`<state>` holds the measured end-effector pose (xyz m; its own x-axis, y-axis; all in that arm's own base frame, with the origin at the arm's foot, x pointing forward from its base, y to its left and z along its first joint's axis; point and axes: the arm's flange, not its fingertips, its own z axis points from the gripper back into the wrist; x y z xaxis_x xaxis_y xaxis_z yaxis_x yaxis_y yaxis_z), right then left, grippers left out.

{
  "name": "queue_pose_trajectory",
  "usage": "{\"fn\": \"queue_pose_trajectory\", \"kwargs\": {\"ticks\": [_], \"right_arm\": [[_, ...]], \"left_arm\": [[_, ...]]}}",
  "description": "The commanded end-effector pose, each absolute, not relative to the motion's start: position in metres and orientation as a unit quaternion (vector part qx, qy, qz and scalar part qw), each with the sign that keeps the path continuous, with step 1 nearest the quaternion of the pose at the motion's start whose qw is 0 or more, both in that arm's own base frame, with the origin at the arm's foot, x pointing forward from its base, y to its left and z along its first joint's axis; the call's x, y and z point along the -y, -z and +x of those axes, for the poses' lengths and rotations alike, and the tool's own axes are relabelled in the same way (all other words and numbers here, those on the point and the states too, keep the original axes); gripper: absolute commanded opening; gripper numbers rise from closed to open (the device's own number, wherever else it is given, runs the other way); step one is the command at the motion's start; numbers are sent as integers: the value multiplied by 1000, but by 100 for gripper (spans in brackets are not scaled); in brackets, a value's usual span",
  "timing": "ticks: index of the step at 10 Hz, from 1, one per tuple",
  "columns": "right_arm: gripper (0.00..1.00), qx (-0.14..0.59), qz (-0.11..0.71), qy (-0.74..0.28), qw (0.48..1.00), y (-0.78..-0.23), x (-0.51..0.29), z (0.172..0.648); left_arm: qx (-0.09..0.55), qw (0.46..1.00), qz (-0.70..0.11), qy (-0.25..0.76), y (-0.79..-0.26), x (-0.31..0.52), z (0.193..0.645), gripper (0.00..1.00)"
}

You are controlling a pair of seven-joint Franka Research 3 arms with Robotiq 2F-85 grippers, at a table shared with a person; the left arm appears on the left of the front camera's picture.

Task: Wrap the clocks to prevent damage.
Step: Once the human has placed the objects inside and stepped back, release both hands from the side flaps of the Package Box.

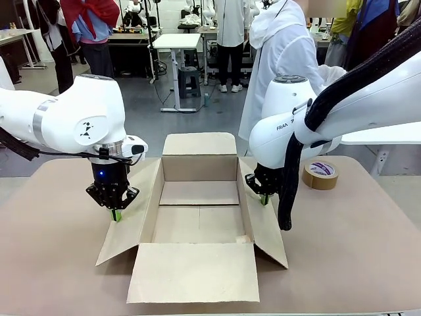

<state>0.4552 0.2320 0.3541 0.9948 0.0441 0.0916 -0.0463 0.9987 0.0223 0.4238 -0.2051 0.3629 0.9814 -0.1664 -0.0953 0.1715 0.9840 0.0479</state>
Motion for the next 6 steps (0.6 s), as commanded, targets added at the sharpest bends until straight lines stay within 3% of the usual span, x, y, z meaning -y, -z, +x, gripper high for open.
{"fn": "queue_pose_trajectory", "kwargs": {"ticks": [1, 6], "right_arm": [[1, 46, 12, -22, 999, -353, -233, 453], [1, 46, 12, -22, 999, -353, -233, 453]], "left_arm": [[-43, 995, 31, 87, -363, 204, 423, 1], [-43, 995, 31, 87, -363, 204, 423, 1]]}}
